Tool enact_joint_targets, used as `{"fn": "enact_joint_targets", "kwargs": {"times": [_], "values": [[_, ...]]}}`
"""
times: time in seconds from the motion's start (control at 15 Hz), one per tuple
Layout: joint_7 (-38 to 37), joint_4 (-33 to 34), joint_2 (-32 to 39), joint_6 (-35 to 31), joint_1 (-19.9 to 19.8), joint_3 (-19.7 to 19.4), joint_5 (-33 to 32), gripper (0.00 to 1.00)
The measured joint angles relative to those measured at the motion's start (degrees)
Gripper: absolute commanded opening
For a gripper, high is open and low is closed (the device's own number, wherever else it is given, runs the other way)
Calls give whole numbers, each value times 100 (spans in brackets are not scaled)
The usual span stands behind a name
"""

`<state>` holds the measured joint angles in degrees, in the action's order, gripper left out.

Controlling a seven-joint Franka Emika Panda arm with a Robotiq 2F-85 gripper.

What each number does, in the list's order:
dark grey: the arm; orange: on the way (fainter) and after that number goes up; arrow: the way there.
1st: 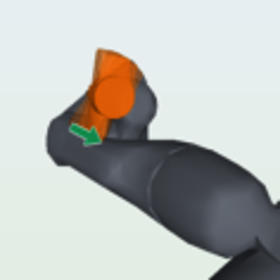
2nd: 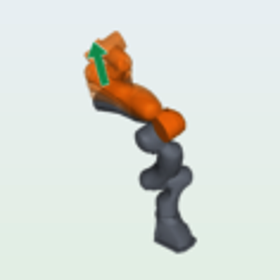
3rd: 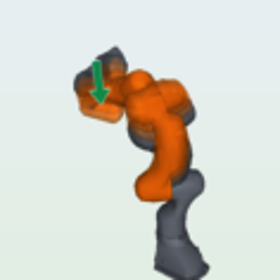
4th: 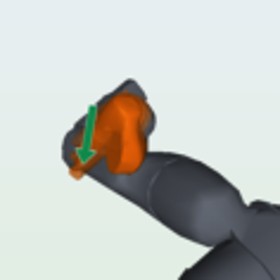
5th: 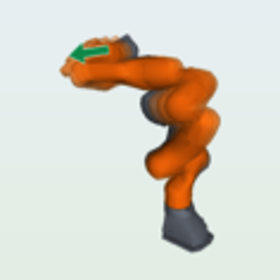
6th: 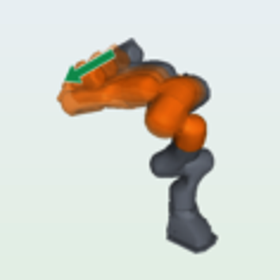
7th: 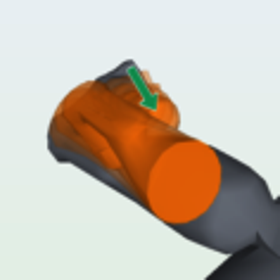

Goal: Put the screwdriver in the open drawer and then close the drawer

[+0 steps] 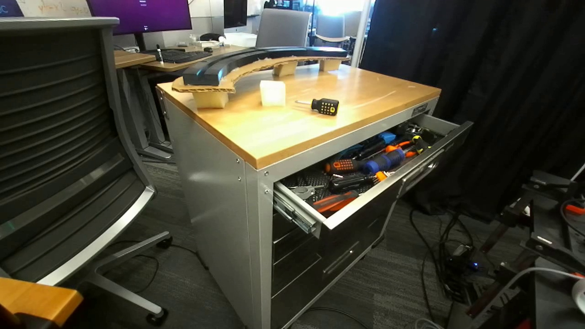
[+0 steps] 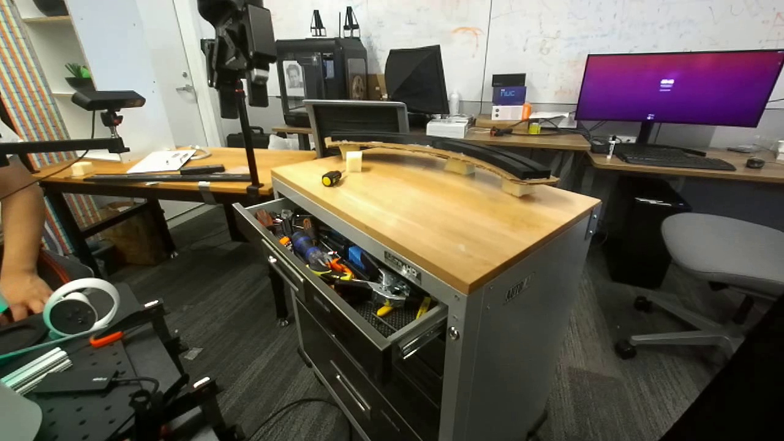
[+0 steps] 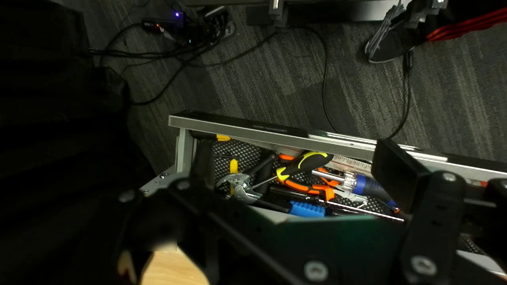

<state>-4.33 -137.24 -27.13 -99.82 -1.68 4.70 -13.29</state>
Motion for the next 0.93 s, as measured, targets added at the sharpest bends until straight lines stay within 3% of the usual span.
{"fn": "enact_joint_targets", "kwargs": {"times": [0.27,0.53,0.93], "values": [[-614,51,836,-784,334,360,82,100],[-1258,474,2183,-1675,659,725,70,100],[-1656,1768,4103,-2379,1030,661,-128,100]]}}
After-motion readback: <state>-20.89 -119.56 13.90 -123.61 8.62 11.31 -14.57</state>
